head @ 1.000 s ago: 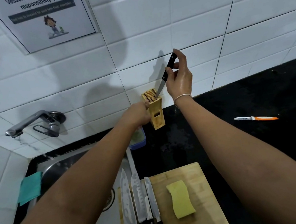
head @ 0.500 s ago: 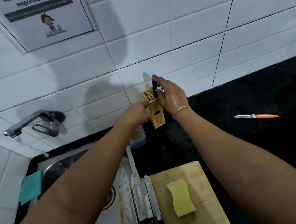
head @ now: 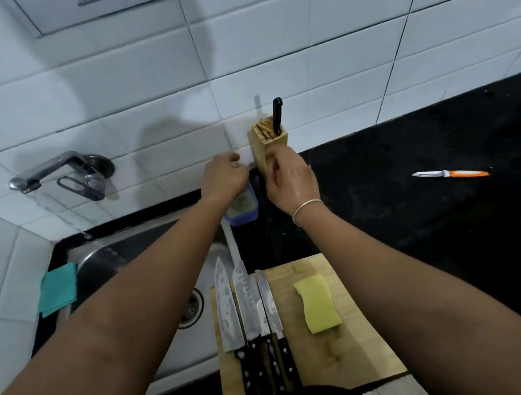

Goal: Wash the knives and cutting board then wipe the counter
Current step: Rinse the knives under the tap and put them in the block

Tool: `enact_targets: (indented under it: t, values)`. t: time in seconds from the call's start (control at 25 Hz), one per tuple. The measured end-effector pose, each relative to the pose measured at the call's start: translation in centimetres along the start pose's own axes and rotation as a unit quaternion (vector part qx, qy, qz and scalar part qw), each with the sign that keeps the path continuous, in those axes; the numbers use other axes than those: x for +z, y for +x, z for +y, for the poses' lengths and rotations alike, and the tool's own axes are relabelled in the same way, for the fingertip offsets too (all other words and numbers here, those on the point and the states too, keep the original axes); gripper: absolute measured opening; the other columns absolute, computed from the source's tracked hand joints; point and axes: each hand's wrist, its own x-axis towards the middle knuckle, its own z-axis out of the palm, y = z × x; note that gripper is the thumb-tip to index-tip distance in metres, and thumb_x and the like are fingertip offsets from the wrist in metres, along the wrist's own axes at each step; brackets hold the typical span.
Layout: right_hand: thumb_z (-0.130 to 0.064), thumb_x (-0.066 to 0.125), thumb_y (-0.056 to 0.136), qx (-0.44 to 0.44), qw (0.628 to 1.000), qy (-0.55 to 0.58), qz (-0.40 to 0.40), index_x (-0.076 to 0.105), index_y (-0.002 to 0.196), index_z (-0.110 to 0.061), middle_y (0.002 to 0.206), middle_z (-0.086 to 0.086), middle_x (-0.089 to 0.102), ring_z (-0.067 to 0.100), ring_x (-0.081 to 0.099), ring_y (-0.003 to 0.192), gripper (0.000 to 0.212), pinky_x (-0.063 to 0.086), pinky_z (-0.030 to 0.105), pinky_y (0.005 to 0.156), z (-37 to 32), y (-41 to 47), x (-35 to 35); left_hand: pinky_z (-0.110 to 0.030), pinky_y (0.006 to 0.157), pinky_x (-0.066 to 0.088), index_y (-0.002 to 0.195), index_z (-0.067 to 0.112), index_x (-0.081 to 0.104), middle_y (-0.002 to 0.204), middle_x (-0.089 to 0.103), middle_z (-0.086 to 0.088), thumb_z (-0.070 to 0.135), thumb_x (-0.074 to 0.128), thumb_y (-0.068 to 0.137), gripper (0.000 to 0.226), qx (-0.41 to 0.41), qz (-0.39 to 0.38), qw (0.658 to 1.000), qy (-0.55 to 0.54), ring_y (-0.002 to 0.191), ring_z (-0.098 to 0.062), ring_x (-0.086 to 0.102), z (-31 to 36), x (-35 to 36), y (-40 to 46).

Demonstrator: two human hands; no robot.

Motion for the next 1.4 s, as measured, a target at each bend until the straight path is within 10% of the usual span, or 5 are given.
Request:
enact_targets:
  t: [0.28,0.76,1.16,1.4]
  values:
    - [-0.02,0.062,0.078,0.187,0.91,-0.093,-0.357,0.058,0.087,-0.024,0.094,0.005,0.065,0.028,0.062,0.082,0.011,0.052,0.034,0.068,-2.6,-6.1,3.3,-0.041,0.05,0.06,0.08,0.002,0.068,0.059,0.07,-0.013,0.017,0.047,0.074,0.026,-0.062,-0.136,0.989,0.019,0.049,-0.024,0.069,-9.2,0.1,-5.8]
    - [-0.007,0.066,0.079,0.303,0.768,-0.212,-0.522,0.066,0.078,-0.006,0.061,0.007,0.072,0.018,0.073,0.058,0.001,0.062,0.036,0.074,-9.4,-15.4,2.9,-0.03,0.05,0.056,0.086,0.001,0.066,0.069,0.071,-0.013,0.01,0.048,0.082,0.02,-0.054,-0.266,0.962,0.037,0.049,-0.023,0.066,-14.5,-2.2,-11.6]
    - [-0.008,0.069,0.078,0.291,0.814,-0.305,-0.4,0.058,0.103,-0.014,0.108,0.009,0.065,0.03,0.066,0.097,0.027,0.047,0.032,0.066,-11.3,-21.6,2.4,-0.023,0.045,0.05,0.085,0.007,0.063,0.067,0.07,-0.009,0.013,0.049,0.084,0.016,0.016,-0.308,0.951,0.038,0.046,-0.018,0.065,-14.2,-1.5,-15.2]
    - [-0.012,0.072,0.076,0.296,0.833,-0.305,-0.356,0.059,0.101,-0.013,0.103,0.008,0.064,0.027,0.064,0.094,0.028,0.05,0.031,0.067,-10.9,-22.3,3.1,-0.02,0.042,0.045,0.092,0.001,0.067,0.072,0.071,-0.01,0.014,0.049,0.091,0.022,0.03,-0.275,0.961,0.023,0.048,-0.016,0.065,-15.2,-1.5,-16.0]
